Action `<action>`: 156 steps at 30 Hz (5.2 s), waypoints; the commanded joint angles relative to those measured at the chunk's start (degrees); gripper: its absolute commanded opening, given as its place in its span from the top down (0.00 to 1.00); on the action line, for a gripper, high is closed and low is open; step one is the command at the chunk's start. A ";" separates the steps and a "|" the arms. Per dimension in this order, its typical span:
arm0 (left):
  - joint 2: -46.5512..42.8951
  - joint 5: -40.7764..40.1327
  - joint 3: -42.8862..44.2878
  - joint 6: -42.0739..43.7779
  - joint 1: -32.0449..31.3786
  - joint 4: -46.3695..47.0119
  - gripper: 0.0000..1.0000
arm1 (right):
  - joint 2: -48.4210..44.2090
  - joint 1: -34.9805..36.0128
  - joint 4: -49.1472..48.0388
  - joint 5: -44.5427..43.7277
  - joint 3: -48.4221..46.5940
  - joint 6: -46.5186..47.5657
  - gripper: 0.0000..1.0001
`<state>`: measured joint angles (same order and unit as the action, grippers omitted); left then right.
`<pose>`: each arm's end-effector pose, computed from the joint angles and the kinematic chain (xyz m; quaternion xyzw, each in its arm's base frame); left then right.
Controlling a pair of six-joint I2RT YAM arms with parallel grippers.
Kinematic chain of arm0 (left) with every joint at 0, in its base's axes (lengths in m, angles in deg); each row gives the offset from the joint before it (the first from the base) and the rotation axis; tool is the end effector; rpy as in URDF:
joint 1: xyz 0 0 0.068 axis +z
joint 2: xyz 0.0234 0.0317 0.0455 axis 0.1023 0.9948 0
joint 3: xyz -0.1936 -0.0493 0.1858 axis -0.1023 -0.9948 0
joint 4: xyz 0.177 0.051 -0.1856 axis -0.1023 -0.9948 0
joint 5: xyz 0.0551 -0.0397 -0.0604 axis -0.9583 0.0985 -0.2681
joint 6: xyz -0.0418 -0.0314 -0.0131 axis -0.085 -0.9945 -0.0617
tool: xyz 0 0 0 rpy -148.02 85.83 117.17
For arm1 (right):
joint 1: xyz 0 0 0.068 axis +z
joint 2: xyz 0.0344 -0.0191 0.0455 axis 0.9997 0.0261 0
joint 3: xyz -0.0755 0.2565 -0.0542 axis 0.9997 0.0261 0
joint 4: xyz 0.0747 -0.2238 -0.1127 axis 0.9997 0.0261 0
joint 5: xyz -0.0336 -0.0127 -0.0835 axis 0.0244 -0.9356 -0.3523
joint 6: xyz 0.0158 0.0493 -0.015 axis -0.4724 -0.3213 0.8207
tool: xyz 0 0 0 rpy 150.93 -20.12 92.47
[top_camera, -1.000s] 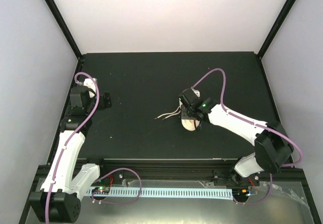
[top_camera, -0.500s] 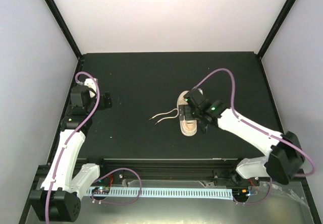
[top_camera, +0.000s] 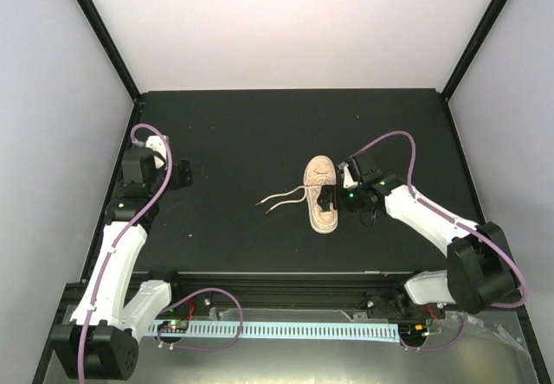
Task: Tie the shoes
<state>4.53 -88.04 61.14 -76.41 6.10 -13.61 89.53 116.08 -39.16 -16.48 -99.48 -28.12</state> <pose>0.1902 0.0019 0.2969 -0.0411 0.8712 -0.0039 0.4891 0.2246 0.1258 0.2038 -0.0305 0.9636 0.2042 0.1699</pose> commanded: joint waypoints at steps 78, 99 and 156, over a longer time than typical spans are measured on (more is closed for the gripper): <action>-1.86 3.93 0.06 -0.28 -0.14 0.15 0.01 | 50.79 19.42 9.51 -13.30 -49.70 39.75 0.55; -2.01 2.97 -0.02 -0.19 -0.17 0.02 0.01 | 20.59 14.15 -2.71 -17.53 -33.27 25.25 0.98; -1.11 4.08 0.15 -0.01 -0.16 -0.02 0.01 | 9.04 4.56 -4.22 0.04 -0.70 -0.01 0.73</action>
<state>3.74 -84.66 61.12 -76.83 6.10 -13.69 98.34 117.52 -44.27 -18.40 -99.00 -27.18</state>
